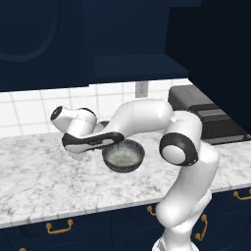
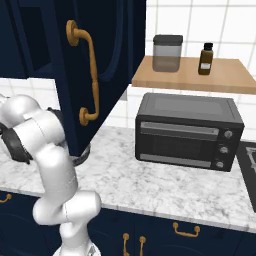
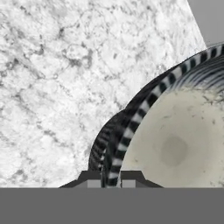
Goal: Pick up the bowls on the counter and stack them on top of one another in the open cabinet. Place the smaller bowl on top of the larger bowl.
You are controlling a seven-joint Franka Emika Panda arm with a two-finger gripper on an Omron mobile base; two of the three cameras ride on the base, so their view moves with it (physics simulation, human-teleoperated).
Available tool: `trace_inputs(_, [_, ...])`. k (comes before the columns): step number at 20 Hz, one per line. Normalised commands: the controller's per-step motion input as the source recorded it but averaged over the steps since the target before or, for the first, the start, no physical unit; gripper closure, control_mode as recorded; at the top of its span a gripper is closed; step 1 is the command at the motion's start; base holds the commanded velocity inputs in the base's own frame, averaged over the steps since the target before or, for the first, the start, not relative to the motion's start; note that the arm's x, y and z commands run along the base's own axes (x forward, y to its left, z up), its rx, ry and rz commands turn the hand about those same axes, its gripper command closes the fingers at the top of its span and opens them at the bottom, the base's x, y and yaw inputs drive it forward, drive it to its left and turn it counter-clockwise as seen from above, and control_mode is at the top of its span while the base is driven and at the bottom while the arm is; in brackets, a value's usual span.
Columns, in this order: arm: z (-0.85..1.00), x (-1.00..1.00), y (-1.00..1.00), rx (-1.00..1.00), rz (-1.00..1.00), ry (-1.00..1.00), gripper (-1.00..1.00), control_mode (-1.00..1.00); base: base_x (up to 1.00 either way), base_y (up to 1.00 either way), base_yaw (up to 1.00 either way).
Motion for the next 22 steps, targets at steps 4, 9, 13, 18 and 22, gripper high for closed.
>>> trace_inputs(4, [-0.13, -0.31, -1.00, 0.32, -0.06, 0.12, 1.00, -1.00, 0.00, 0.00, 0.00])
trace_inputs(9, [-0.30, 0.35, -0.58, 0.20, 0.00, 0.04, 1.00, -1.00, 0.00, 0.00, 0.00])
trace_inputs(13, [-0.55, 0.46, -0.02, 0.08, 0.00, 0.04, 1.00, -1.00, 0.00, 0.00, 0.00])
trace_inputs(18, [-0.14, 0.34, 0.24, 0.01, 0.00, 0.00, 1.00, -1.00, 0.00, 0.00, 0.00])
trace_inputs(22, [0.05, 0.00, 0.28, 0.00, 0.00, 0.00, 1.00, -1.00, 0.00, 0.00, 0.00])
